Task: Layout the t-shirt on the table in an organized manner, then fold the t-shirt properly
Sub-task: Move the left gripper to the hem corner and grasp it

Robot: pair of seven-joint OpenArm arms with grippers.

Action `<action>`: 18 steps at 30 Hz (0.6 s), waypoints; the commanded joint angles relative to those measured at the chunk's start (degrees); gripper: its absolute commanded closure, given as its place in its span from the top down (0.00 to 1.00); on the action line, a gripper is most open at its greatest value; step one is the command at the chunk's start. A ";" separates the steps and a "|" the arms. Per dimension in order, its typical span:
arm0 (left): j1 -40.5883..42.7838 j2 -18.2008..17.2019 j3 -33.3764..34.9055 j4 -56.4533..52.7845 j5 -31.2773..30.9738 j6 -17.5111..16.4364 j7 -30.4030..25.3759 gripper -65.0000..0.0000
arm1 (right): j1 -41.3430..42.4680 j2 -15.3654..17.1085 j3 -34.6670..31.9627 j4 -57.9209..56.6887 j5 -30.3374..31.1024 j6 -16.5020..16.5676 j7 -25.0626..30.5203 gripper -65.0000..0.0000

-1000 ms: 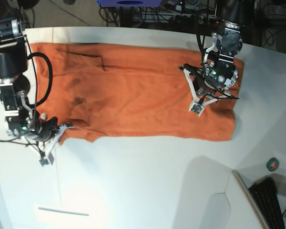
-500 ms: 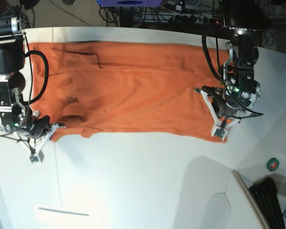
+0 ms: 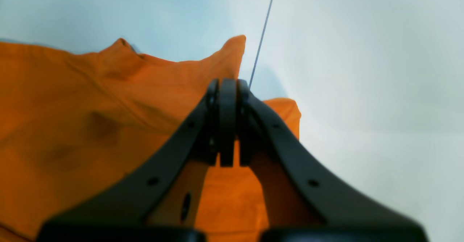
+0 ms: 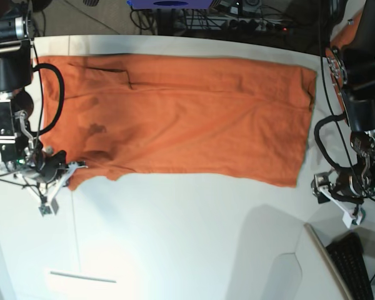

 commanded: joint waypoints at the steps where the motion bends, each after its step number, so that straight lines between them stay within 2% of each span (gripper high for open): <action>1: -3.49 -1.00 2.58 -3.08 -0.27 -0.13 -1.41 0.78 | 1.33 0.63 0.26 1.11 0.43 0.24 0.50 0.00; 4: -8.94 -1.88 13.04 -14.07 -0.10 -0.13 -7.65 0.90 | 1.33 0.63 0.35 1.19 0.43 0.24 -0.55 0.00; 7: -11.93 -1.61 20.78 -22.95 -1.24 -0.13 -13.98 0.93 | 1.33 0.63 0.35 1.19 0.43 0.24 -0.55 0.00; 9: -12.10 -1.35 22.27 -25.15 -4.05 -0.13 -16.97 0.93 | 1.33 0.63 0.35 1.19 0.43 0.24 -0.55 0.00; 12: -11.05 -1.35 22.80 -25.50 -7.57 -0.13 -18.29 0.92 | 1.24 0.63 0.35 1.19 0.43 0.24 -0.55 0.00; 18: -9.20 -0.03 22.71 -25.50 -8.01 -0.04 -21.46 0.92 | -0.07 0.63 0.35 3.30 0.43 0.24 -0.55 0.00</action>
